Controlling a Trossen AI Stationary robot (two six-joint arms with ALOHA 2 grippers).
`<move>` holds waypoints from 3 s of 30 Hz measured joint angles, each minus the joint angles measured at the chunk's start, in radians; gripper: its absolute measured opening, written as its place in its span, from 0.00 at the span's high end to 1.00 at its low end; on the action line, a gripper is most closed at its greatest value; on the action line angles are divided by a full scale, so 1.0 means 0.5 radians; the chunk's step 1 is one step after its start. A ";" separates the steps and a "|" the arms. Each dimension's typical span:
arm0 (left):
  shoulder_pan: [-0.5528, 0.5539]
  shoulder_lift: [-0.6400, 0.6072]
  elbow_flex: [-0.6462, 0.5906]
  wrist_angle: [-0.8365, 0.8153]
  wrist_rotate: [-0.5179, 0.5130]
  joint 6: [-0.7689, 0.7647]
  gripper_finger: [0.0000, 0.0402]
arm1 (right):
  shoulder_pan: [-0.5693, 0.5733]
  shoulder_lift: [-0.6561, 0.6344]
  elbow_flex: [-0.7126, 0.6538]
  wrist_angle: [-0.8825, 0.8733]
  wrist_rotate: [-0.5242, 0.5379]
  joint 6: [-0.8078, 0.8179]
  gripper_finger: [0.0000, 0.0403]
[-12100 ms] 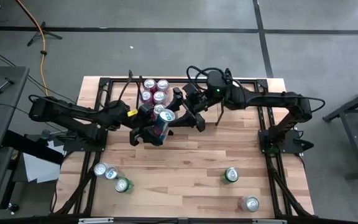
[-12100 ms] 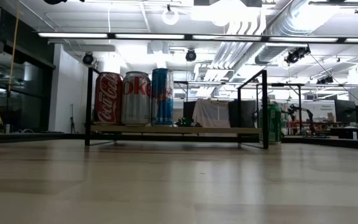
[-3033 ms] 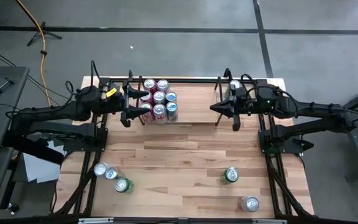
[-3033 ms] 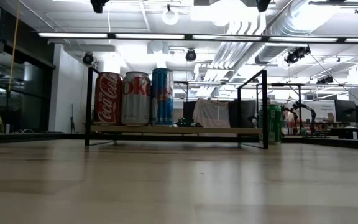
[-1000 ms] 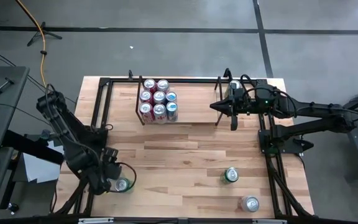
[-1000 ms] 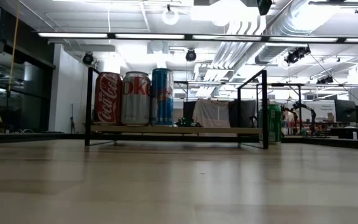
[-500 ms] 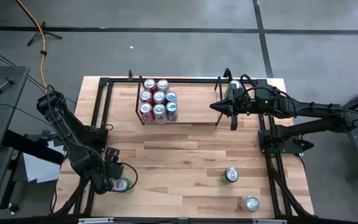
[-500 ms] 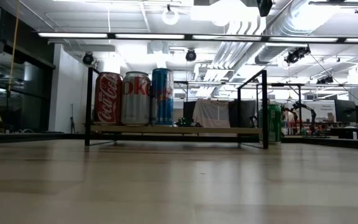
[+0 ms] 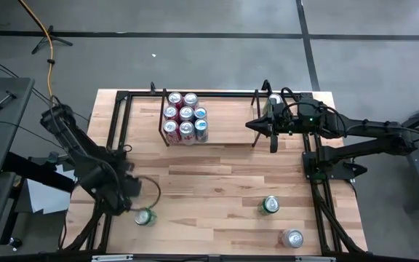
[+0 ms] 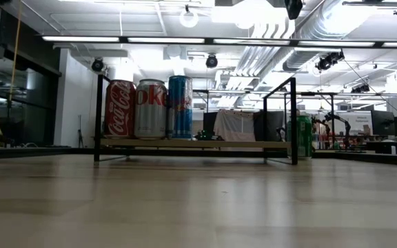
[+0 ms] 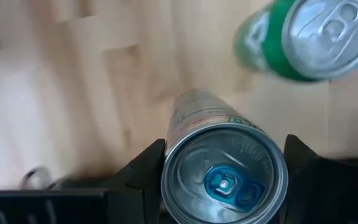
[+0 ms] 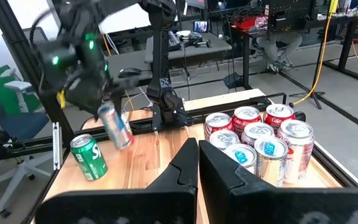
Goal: Place canned beverage on shelf
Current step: Put the blue soda can on the shelf aligned with the other blue soda cans
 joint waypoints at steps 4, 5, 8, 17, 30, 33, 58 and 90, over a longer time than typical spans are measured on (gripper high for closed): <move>0.128 -0.117 0.335 -0.382 -0.136 -0.050 0.65 | 0.000 0.000 0.000 0.004 -0.001 0.089 1.00; 0.175 -0.137 0.423 -0.401 -0.194 -0.062 0.65 | 0.000 0.000 0.000 0.016 -0.001 0.142 1.00; 0.360 -0.201 0.654 -0.295 -0.404 -0.123 0.65 | 0.001 0.038 0.000 0.168 -0.021 0.351 1.00; 1.257 -0.111 1.051 0.305 -0.171 -0.233 0.65 | 0.121 0.409 0.064 0.841 -0.233 0.703 0.81; 2.015 -0.058 1.172 0.903 0.253 -0.591 0.65 | 0.372 0.909 1.270 -0.417 0.302 -0.677 0.18; 2.119 -0.032 1.174 0.918 0.267 -0.621 0.65 | 0.402 1.051 1.531 -0.581 0.664 -0.939 0.16; 2.271 0.192 1.170 1.052 0.445 -0.418 0.64 | 0.367 1.740 2.149 -1.027 1.384 -0.908 0.16; 2.418 -0.145 0.752 1.111 0.299 0.568 0.53 | 0.170 1.032 1.398 -1.492 0.843 -0.302 0.49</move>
